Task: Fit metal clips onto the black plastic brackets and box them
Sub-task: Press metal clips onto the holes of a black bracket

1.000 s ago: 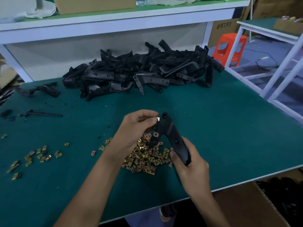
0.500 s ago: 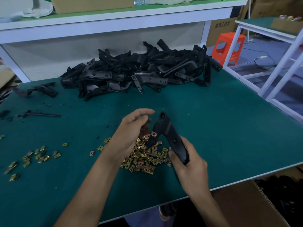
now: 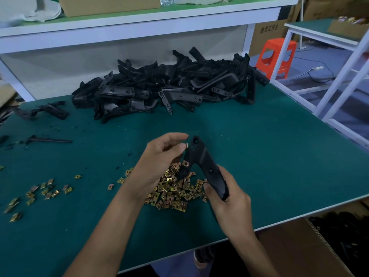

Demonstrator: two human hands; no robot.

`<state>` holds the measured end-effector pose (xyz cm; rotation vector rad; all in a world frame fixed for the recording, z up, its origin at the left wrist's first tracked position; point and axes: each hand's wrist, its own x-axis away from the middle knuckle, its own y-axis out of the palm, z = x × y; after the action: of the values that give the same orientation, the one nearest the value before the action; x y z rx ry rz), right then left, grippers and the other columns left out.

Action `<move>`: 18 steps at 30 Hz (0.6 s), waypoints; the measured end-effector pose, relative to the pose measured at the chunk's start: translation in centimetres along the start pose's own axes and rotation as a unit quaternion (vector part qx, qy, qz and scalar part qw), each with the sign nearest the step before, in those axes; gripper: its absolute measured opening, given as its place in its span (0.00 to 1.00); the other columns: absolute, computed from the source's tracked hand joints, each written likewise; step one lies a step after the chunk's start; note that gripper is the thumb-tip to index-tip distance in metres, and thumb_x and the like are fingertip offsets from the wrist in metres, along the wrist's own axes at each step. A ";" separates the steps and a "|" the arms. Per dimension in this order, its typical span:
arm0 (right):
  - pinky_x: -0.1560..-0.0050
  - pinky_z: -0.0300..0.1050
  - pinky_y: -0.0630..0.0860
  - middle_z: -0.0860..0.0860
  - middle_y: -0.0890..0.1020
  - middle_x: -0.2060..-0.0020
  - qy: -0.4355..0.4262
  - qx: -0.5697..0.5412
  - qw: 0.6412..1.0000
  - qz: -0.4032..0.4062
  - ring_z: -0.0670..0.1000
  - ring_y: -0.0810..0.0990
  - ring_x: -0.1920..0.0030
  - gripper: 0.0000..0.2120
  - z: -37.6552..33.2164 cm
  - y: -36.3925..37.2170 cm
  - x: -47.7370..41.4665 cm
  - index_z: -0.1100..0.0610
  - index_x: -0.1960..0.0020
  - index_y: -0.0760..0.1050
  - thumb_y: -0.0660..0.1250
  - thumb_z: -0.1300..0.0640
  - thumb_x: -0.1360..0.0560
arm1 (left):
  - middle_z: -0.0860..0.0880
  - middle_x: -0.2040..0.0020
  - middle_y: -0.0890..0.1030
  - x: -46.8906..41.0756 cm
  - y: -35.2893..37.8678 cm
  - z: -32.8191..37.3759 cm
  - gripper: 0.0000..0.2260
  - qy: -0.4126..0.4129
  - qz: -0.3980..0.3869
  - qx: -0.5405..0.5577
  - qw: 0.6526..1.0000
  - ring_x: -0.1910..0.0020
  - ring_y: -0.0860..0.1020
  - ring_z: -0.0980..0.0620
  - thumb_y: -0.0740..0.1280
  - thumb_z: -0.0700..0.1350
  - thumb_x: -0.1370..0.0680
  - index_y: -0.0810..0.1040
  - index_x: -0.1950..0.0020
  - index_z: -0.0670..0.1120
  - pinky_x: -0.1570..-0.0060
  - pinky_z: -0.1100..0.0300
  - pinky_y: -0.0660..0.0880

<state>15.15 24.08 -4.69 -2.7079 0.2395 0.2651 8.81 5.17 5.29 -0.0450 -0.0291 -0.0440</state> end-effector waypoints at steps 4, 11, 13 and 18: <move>0.58 0.32 0.73 0.37 0.83 0.53 -0.003 0.007 1.000 -0.004 0.42 0.82 0.53 0.22 -0.1 -0.1 0.0 0.38 0.32 0.73 0.72 0.51 0.23 | 0.53 0.58 0.84 -0.2 -0.7 0.4 0.10 0.006 -0.012 -0.035 0.999 0.58 0.80 0.57 0.69 0.38 0.20 0.81 0.41 0.50 0.56 0.66 0.77; 0.53 0.47 0.78 0.45 0.84 0.54 -0.002 0.030 0.999 -0.043 0.46 0.82 0.54 0.26 -0.2 -0.1 0.1 0.42 0.25 0.71 0.71 0.48 0.23 | 0.51 0.60 0.84 -0.7 -2.6 2.1 0.14 0.003 -0.072 -0.157 0.985 0.60 0.80 0.55 0.72 0.42 0.22 0.78 0.38 0.54 0.53 0.59 0.78; 0.52 0.52 0.79 0.46 0.85 0.52 0.003 0.034 0.998 -0.047 0.48 0.83 0.51 0.27 -0.3 0.0 0.0 0.41 0.25 0.70 0.71 0.47 0.23 | 0.50 0.61 0.84 -0.8 -2.9 2.6 0.15 -0.003 -0.092 -0.173 0.981 0.61 0.79 0.55 0.73 0.42 0.22 0.78 0.38 0.54 0.53 0.57 0.77; 0.56 0.53 0.79 0.46 0.85 0.53 -0.008 0.062 0.996 -0.061 0.50 0.83 0.54 0.28 -0.2 0.1 0.0 0.38 0.25 0.67 0.71 0.45 0.23 | 0.53 0.64 0.83 -0.7 -1.9 3.2 0.14 -0.014 -0.113 -0.208 0.971 0.66 0.78 0.60 0.74 0.41 0.23 0.80 0.40 0.53 0.59 0.64 0.75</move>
<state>15.13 23.86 -4.51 -2.5847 0.0828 0.2281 7.94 3.47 8.54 -0.4632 -0.0526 -0.2778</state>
